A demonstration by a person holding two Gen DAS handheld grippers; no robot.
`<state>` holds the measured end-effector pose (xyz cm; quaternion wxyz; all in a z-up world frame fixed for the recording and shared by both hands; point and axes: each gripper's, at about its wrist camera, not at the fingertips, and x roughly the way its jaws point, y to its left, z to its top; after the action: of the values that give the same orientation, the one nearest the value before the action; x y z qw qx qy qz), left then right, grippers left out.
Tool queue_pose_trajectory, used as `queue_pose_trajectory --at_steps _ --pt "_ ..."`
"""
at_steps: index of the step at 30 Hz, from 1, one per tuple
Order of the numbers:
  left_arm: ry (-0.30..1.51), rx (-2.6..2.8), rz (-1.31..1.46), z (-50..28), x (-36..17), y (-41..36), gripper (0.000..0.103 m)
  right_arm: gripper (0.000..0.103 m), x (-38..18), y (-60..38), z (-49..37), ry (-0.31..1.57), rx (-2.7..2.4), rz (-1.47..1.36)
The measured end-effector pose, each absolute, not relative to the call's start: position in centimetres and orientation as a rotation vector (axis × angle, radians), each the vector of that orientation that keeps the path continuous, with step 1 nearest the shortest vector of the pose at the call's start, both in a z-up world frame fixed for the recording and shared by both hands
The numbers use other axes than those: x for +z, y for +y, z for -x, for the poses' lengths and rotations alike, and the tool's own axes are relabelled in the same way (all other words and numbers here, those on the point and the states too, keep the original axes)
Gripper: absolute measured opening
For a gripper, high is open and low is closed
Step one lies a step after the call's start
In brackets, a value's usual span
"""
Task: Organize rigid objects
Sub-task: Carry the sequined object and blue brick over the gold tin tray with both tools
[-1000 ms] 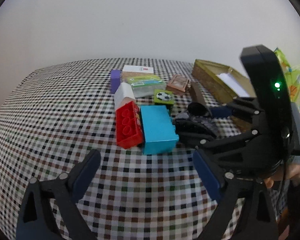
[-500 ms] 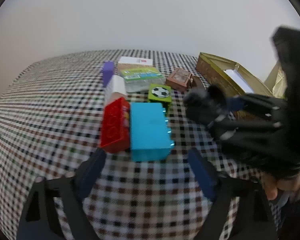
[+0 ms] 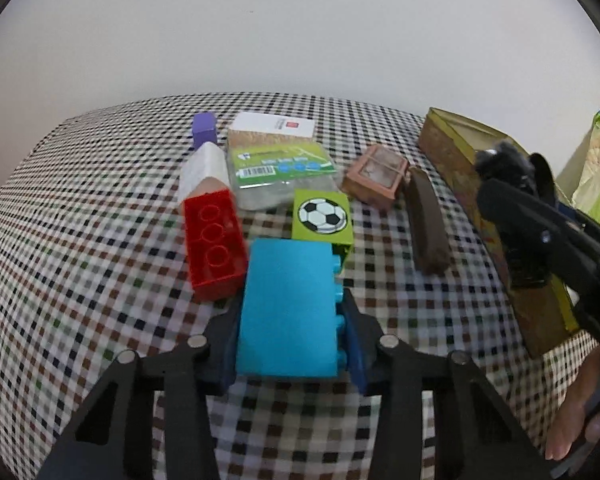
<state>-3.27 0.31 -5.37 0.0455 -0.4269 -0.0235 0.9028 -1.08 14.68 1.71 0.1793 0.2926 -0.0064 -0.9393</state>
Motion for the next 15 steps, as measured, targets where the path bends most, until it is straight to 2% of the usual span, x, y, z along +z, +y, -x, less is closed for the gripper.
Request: queue_pose_trajectory --at_steps 15 --pt "-0.004 2.915 1.114 -0.3 -2.5 -1.0 0.041 0.047 2.5 15.8 0.2 -0.114 -2.745 -0.681"
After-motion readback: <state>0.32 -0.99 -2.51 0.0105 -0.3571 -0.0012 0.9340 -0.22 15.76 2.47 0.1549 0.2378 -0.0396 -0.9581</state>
